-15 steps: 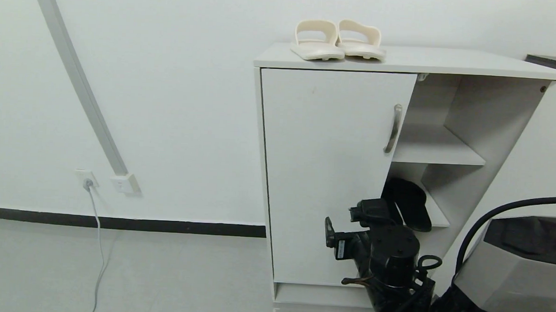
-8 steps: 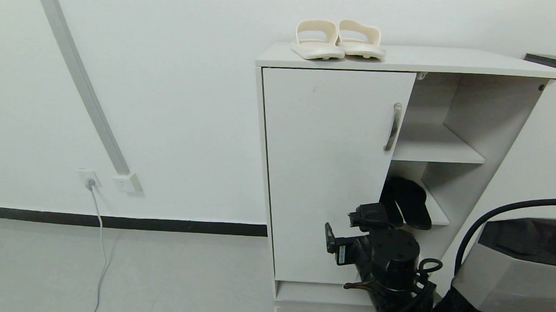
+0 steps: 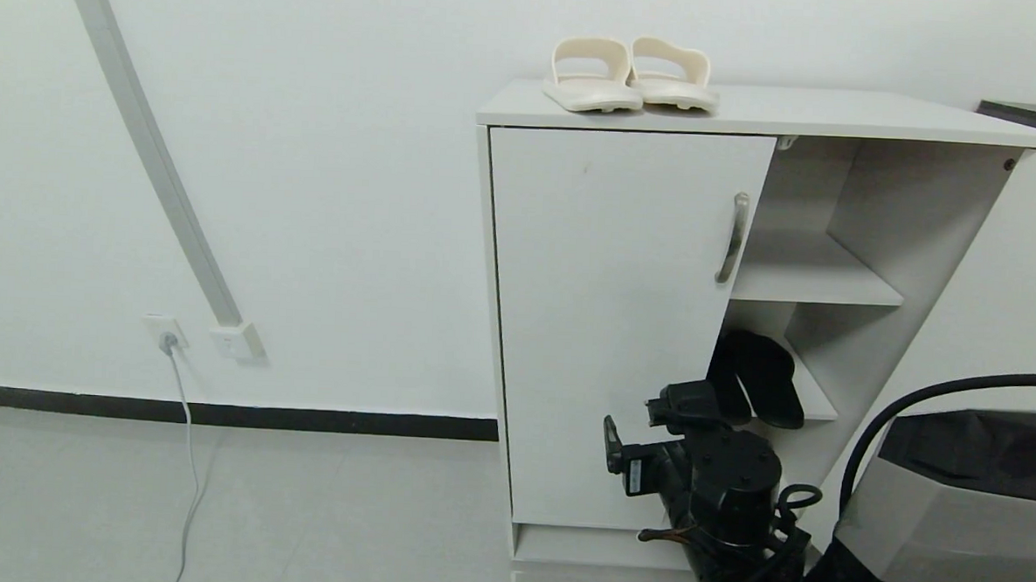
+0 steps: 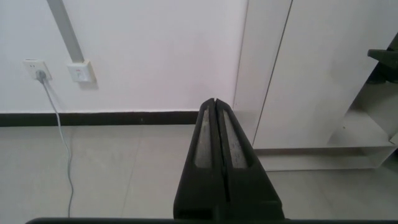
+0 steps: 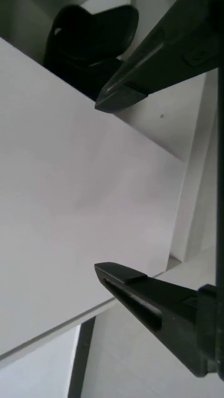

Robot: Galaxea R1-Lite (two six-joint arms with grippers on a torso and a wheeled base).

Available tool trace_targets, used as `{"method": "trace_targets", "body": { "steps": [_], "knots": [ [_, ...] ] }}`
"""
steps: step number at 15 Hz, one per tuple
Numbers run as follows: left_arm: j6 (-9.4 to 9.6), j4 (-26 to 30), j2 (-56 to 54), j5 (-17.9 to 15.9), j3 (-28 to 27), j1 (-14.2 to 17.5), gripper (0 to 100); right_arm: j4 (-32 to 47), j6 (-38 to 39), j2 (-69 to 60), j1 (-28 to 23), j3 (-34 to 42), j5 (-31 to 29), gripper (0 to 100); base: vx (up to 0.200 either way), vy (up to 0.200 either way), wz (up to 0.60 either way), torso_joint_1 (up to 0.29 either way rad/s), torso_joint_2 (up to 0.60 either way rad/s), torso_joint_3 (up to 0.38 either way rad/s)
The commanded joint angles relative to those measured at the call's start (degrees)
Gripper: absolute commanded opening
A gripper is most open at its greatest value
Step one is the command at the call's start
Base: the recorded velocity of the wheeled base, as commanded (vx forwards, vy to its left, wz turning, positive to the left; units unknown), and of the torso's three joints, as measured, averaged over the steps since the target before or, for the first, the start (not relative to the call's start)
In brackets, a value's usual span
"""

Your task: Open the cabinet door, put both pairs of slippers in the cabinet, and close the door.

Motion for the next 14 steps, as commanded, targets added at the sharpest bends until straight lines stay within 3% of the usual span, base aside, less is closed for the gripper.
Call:
{"method": "trace_targets", "body": {
  "steps": [1, 14],
  "knots": [
    [-0.01, 0.1, 0.1, 0.0, 0.0, 0.0, 0, 0.0, 0.0, 0.3, 0.1, -0.1, 0.0, 100, 0.000, 0.000, 0.00, 0.007, -0.14, -0.212],
    [-0.10, 0.1, 0.1, 0.0, 0.0, 0.0, 0, -0.4, 0.0, 0.3, 0.0, 0.4, 0.0, 100, 0.000, 0.000, 0.00, 0.099, -0.44, -0.335]
  ]
}}
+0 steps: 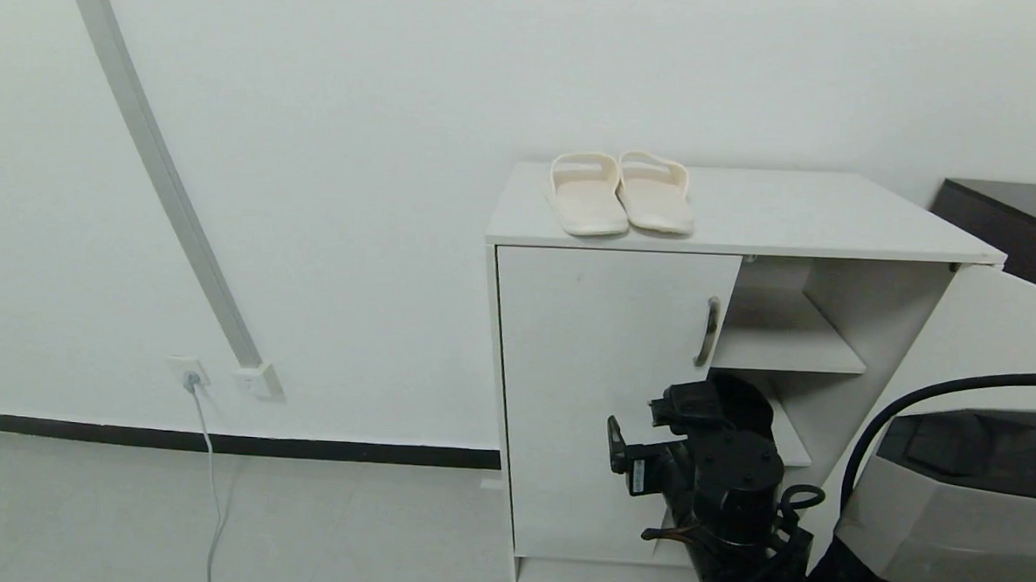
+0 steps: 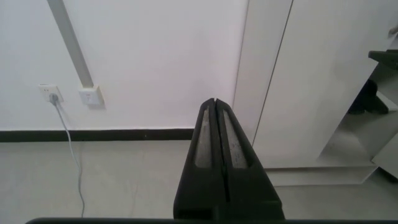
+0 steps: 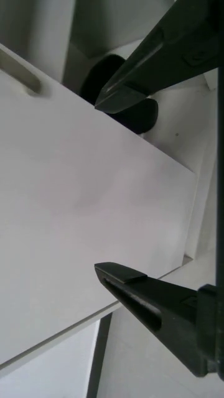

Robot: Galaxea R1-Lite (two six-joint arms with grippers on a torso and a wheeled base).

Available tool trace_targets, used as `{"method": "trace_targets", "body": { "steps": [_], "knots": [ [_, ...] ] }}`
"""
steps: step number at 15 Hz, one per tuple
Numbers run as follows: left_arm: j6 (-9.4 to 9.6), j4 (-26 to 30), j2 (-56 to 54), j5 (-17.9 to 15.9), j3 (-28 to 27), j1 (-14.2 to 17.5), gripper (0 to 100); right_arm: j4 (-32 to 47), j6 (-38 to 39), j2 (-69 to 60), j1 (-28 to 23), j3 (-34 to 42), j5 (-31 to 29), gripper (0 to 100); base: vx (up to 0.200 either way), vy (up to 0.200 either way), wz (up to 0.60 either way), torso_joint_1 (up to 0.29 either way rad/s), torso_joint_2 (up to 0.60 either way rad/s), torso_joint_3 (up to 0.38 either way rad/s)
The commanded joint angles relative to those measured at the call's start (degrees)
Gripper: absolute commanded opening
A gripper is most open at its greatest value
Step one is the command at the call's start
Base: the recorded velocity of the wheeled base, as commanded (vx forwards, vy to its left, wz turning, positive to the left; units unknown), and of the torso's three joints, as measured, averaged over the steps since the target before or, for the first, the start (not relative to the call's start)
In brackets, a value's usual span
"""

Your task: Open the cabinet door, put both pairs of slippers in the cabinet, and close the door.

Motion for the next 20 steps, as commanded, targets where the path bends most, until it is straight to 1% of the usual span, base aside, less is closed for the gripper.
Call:
{"method": "trace_targets", "body": {
  "steps": [1, 10, 18, 20],
  "knots": [
    [-0.02, 0.0, 0.1, 0.0, 0.0, 0.0, 0, -0.1, 0.0, 0.1, 0.0, 0.1, 0.0, 100, 0.000, 0.000, 0.00, 0.163, -0.48, -0.325],
    [-0.02, 0.0, 0.1, 0.0, 0.0, 0.0, 0, -0.1, 0.0, 0.1, 0.0, 0.1, 0.0, 100, 0.000, 0.000, 0.00, 0.199, -0.51, -0.317],
    [0.07, 0.0, 0.1, 0.0, 0.0, 0.0, 0, -0.7, 0.0, 0.2, 0.0, 0.8, 0.2, 100, 0.000, 0.000, 0.00, 0.252, -0.58, -0.332],
    [0.07, 0.0, 0.1, 0.0, 0.0, 0.0, 0, -1.0, 0.1, 0.1, -0.2, 0.9, 2.1, 100, 0.000, 0.000, 0.00, 0.207, -0.46, -0.251]
  ]
}}
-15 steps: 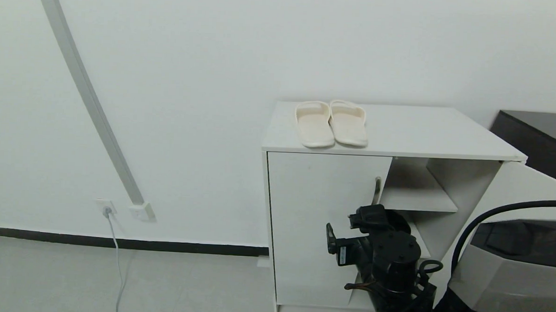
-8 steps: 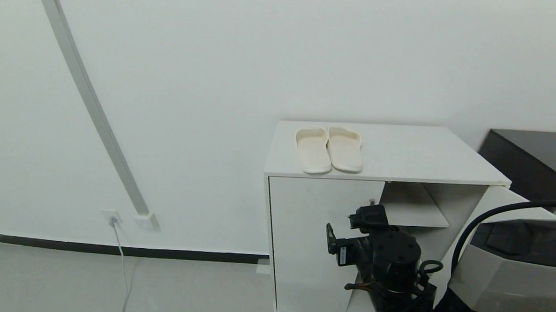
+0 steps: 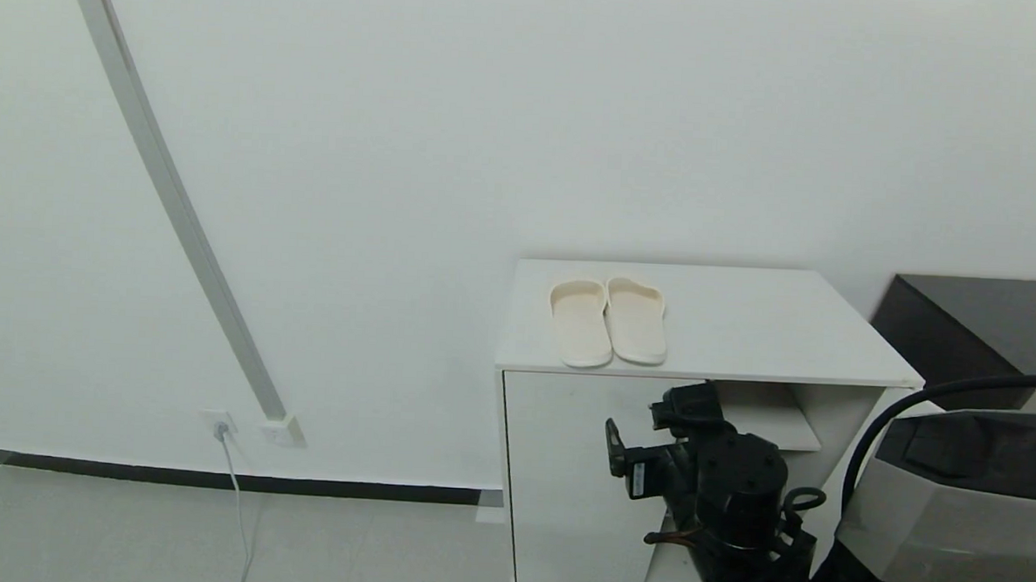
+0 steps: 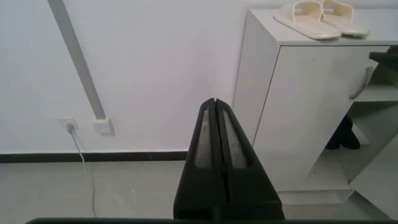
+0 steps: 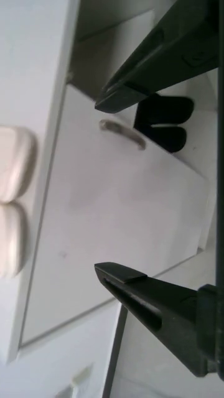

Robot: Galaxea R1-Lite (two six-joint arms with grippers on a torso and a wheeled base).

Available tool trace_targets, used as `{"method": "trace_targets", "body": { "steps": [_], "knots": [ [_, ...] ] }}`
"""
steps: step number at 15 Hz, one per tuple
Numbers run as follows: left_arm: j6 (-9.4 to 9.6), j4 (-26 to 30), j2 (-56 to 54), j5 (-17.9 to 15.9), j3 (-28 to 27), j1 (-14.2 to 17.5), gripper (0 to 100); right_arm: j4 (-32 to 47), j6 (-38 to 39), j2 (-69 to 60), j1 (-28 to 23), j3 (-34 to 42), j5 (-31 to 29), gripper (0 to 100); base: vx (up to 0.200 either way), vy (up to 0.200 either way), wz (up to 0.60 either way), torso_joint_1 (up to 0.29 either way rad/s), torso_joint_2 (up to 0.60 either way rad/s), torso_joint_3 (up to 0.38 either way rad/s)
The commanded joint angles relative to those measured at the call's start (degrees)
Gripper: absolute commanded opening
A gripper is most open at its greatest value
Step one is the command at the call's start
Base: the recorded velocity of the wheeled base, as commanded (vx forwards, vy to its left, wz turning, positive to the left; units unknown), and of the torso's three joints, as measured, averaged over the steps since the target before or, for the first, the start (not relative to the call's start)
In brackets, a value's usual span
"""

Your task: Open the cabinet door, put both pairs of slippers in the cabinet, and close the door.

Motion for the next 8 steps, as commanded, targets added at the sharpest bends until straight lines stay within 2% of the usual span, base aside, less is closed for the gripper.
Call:
{"method": "trace_targets", "body": {
  "steps": [1, 3, 4, 5, 7, 8],
  "knots": [
    [0.00, 0.0, 0.0, 0.0, 0.0, 0.0, 0, -0.2, -0.1, 0.0, -0.4, 0.4, 0.6, 100, 0.000, 0.000, 0.00, 0.090, -0.18, -0.100],
    [0.00, 0.0, 0.0, 0.0, 0.0, 0.0, 0, -0.5, -2.1, 0.0, -0.9, -0.5, 1.0, 100, 0.000, 0.000, 0.00, 0.016, -0.03, -0.018],
    [-0.09, 0.0, 0.0, 0.0, 0.0, 0.0, 0, -0.8, -3.3, -0.4, -1.1, -2.5, 3.2, 100, 0.000, 0.000, 0.00, 0.000, 0.00, 0.000],
    [0.09, 0.0, 0.0, 0.0, 0.0, 0.0, 0, 2.2, -4.4, -1.0, -2.3, -7.7, 4.1, 100, 0.000, 0.000, 0.00, 0.000, 0.00, 0.000],
    [0.26, 0.0, 0.0, 0.0, 0.0, 0.0, 0, 17.3, -2.7, -2.9, -4.6, -18.2, 4.0, 100, 0.000, 0.000, 0.00, 0.000, 0.00, 0.000],
    [0.35, 0.0, 0.0, 0.0, 0.0, 0.0, 0, 24.4, 0.8, -3.5, -5.1, -23.7, 4.0, 100, 0.000, 0.000, 0.00, 0.000, 0.00, 0.000]
  ]
}}
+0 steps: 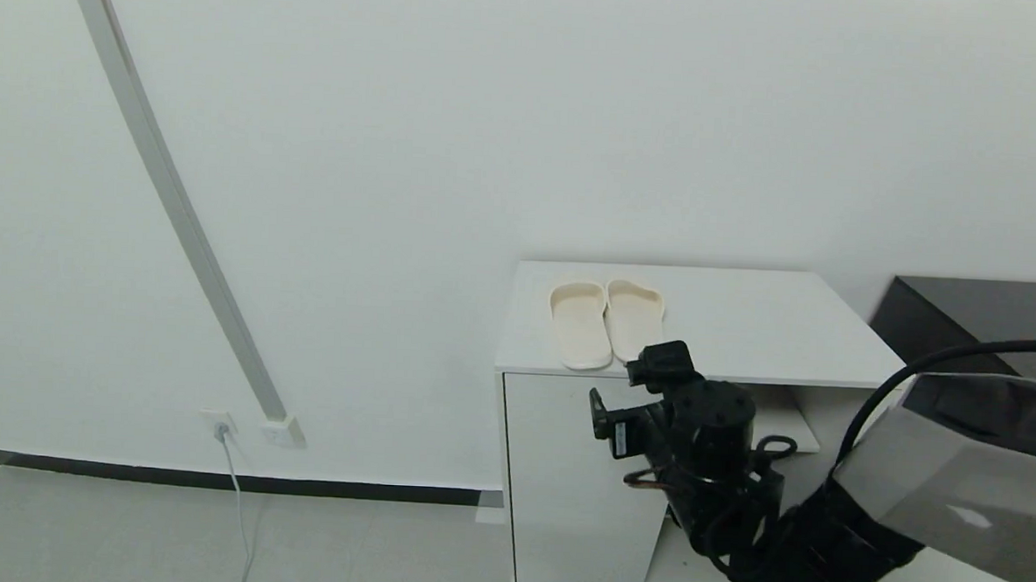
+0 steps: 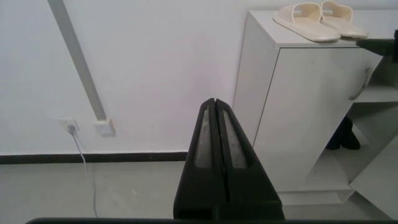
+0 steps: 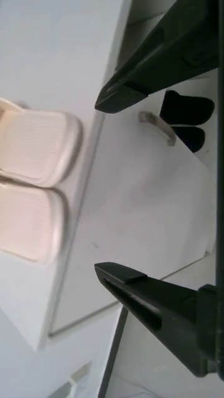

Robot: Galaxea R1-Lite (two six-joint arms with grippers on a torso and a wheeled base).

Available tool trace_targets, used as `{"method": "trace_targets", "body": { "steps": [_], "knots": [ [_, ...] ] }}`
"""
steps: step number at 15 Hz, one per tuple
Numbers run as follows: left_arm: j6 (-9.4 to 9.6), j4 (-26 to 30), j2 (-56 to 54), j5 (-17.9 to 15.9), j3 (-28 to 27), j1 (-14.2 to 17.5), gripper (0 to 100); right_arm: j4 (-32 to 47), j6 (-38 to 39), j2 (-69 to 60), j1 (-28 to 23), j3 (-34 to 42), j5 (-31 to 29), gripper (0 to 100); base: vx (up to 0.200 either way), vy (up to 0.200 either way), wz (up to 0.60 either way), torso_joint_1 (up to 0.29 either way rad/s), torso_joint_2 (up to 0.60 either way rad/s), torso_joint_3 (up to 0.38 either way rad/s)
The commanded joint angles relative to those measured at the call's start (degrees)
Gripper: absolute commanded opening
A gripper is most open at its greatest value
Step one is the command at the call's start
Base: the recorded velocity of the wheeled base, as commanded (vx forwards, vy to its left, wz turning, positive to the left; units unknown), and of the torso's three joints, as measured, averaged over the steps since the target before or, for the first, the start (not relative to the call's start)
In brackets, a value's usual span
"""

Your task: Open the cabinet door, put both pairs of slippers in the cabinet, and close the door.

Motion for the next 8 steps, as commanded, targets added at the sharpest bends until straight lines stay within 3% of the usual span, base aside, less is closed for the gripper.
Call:
{"method": "trace_targets", "body": {
  "steps": [1, 4, 5, 8],
  "knots": [
    [0.05, 0.0, 0.0, 0.0, 0.0, 0.0, 0, 17.3, 5.7, -3.8, -2.1, -15.1, 0.3, 100, 0.000, 0.000, 0.00, 0.000, 0.00, 0.000],
    [0.05, 0.0, 0.0, -0.1, 0.0, 0.0, 0, 34.9, 11.8, -4.2, -2.9, -26.7, -0.2, 100, 0.000, 0.000, 0.00, 0.000, 0.00, 0.000],
    [0.05, 0.0, 0.0, -0.1, 0.0, 0.0, 0, 37.2, 12.5, -4.0, -3.2, -28.2, -0.5, 100, 0.000, 0.000, 0.00, 0.000, 0.00, 0.000],
    [-0.04, 0.0, 0.0, -0.2, 0.0, 0.0, 0, 41.8, 14.0, -3.3, -3.5, -30.9, -1.2, 100, 0.200, 0.000, 0.00, -0.001, 0.00, 0.004]
  ]
}}
